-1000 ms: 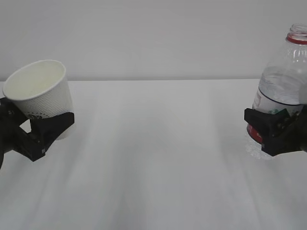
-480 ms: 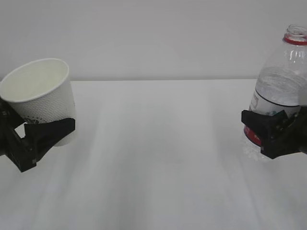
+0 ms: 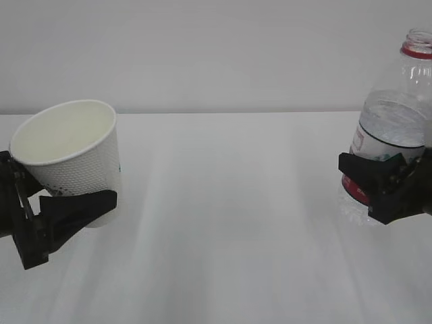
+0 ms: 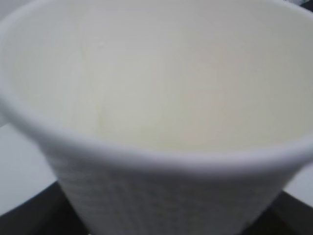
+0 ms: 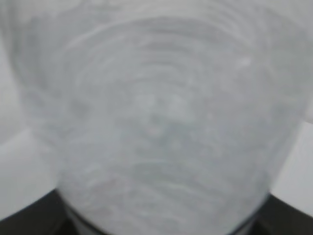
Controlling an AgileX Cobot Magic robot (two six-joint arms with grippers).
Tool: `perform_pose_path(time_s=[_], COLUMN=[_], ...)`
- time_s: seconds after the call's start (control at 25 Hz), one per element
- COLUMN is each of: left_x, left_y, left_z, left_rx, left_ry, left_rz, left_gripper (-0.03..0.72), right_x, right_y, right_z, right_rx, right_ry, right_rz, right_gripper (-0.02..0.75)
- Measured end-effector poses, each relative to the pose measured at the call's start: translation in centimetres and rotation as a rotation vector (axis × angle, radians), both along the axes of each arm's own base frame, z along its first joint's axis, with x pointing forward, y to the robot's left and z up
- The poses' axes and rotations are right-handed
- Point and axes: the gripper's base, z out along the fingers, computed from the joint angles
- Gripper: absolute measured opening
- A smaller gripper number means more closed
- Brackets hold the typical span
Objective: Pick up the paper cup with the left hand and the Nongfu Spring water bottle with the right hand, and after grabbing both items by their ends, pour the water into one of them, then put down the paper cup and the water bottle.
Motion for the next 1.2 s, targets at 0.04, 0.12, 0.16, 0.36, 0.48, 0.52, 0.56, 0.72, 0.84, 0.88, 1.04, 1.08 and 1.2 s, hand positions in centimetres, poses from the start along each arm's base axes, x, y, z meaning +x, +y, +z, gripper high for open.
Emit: perform_pose_path(time_s=[0.04, 0.12, 0.16, 0.36, 0.48, 0.52, 0.56, 0.72, 0.84, 0.88, 1.04, 1.08, 1.2], left_x=[-0.1, -0.2, -0.2, -0.8, -1.0, -1.1, -1.1, -1.4, -1.8, -2.1, -2.7, -2.8, -3.1], left_y=[0.0, -0.1, -0.2, -0.5, -0.7, -0.7, -0.7, -0.9, -1.7, -2.1, -3.3, -3.6, -4.2], left_z=[0.0, 0.0, 0.0, 0.1, 0.0, 0.0, 0.0, -0.1, -0.1, -0.2, -0.4, -0.4, -0.3], left_rx=[-0.001, -0.012, -0.012, -0.017, -0.022, -0.017, -0.016, -0.004, 0.002, 0.011, 0.031, 0.023, 0.015], left_ry=[0.004, 0.008, 0.009, 0.015, 0.025, 0.026, 0.030, 0.030, 0.034, 0.037, 0.050, 0.053, 0.059], left_rz=[-0.007, -0.021, -0.031, -0.098, -0.130, -0.139, -0.143, -0.173, -0.214, -0.231, -0.272, -0.272, -0.284], left_gripper=[0.554, 0.554, 0.554, 0.554, 0.554, 0.554, 0.554, 0.554, 0.554, 0.554, 0.554, 0.554, 0.554], right_x=[0.0, -0.1, -0.1, -0.1, -0.1, -0.2, -0.2, -0.2, -0.3, -0.3, -0.3, -0.3, -0.3], right_y=[0.0, 0.1, 0.1, 0.2, 0.2, 0.2, 0.3, 0.4, 0.4, 0.4, 0.4, 0.4, 0.4], right_z=[0.0, 0.0, -0.1, -0.1, -0.1, -0.1, -0.1, -0.1, -0.2, -0.2, -0.1, -0.1, 0.0], right_rx=[-0.003, -0.003, -0.006, -0.008, -0.012, -0.013, -0.013, -0.017, -0.018, -0.018, -0.016, -0.016, -0.010], right_ry=[0.001, 0.004, 0.004, 0.005, 0.004, 0.005, 0.007, 0.010, 0.010, 0.010, 0.010, 0.010, -0.001], right_rz=[0.006, 0.016, 0.020, 0.024, 0.031, 0.034, 0.037, 0.052, 0.054, 0.054, 0.055, 0.055, 0.061], right_gripper=[0.450, 0.450, 0.450, 0.450, 0.450, 0.450, 0.450, 0.450, 0.450, 0.450, 0.450, 0.450, 0.450])
